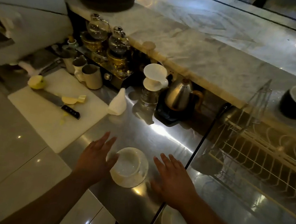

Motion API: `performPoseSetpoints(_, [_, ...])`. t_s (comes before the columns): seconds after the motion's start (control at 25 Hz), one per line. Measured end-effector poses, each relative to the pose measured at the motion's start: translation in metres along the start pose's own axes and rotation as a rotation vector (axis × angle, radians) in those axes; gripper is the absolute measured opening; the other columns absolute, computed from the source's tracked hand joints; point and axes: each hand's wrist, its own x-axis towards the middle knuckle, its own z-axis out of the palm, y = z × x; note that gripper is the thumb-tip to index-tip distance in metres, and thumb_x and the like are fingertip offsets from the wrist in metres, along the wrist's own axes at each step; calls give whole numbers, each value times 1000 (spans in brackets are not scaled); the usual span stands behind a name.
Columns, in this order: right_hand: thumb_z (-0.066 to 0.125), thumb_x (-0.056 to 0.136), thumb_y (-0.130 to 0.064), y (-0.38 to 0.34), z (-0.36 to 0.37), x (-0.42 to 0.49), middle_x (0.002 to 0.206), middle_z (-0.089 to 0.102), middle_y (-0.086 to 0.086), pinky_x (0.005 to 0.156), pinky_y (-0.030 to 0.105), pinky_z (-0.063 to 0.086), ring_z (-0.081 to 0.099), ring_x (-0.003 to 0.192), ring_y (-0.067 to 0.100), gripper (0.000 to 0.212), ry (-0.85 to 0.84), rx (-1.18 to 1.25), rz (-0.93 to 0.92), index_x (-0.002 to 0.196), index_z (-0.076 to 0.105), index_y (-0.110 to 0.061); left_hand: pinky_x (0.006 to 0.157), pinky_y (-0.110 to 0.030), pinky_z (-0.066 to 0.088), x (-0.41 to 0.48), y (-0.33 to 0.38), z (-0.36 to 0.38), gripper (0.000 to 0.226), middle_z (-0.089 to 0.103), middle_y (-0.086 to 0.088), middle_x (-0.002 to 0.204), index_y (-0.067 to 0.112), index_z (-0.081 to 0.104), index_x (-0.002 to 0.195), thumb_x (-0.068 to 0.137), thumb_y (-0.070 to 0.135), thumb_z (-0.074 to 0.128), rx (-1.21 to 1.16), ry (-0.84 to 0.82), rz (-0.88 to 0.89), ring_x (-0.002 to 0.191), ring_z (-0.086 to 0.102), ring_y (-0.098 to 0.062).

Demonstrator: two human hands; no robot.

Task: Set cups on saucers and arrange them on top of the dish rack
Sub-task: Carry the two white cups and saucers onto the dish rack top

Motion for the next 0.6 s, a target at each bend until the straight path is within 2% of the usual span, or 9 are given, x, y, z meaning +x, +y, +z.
performPoseSetpoints(0.08, [31, 89, -70, -4, 6, 8, 165, 29, 4, 121, 46, 23, 26, 149, 28, 80, -20, 15, 44, 158, 23, -30, 114, -50, 40, -4, -16, 3, 61, 23, 2, 171, 30, 37, 157, 102, 55, 45, -33, -23, -78, 146, 43, -26])
performPoseSetpoints(0.2, [32, 85, -65, -11, 18, 17, 138, 55, 4, 100, 40, 44, 49, 123, 25, 71, -36, 16, 104, 142, 47, -26, 111, -46, 45, -10, -34, 13, 56, 38, 1, 164, 29, 40, 154, 103, 50, 46, -35, -103, -121, 139, 50, -25])
performPoseSetpoints(0.36, [33, 81, -67, -22, 36, 23, 108, 61, 0, 78, 34, 47, 54, 98, 19, 60, -42, 133, 195, 117, 58, -26, 105, -42, 49, -13, -40, 28, 57, 49, 3, 152, 30, 46, 150, 99, 57, 49, -48, -165, -98, 131, 54, -22])
performPoseSetpoints(0.48, [46, 84, -66, -32, 46, 28, 88, 59, -8, 63, 27, 45, 54, 76, 8, 42, -53, 322, 291, 98, 55, -28, 98, -39, 51, -10, -38, 37, 57, 56, 2, 142, 32, 48, 146, 97, 62, 46, -54, -201, -113, 123, 58, -20])
performPoseSetpoints(0.6, [63, 86, -56, -43, 57, 33, 82, 63, -7, 56, 22, 43, 59, 70, 6, 32, -95, 522, 443, 97, 53, -27, 82, -32, 50, -5, -34, 41, 55, 65, 5, 123, 34, 48, 142, 95, 62, 50, -113, -263, -152, 101, 63, -13])
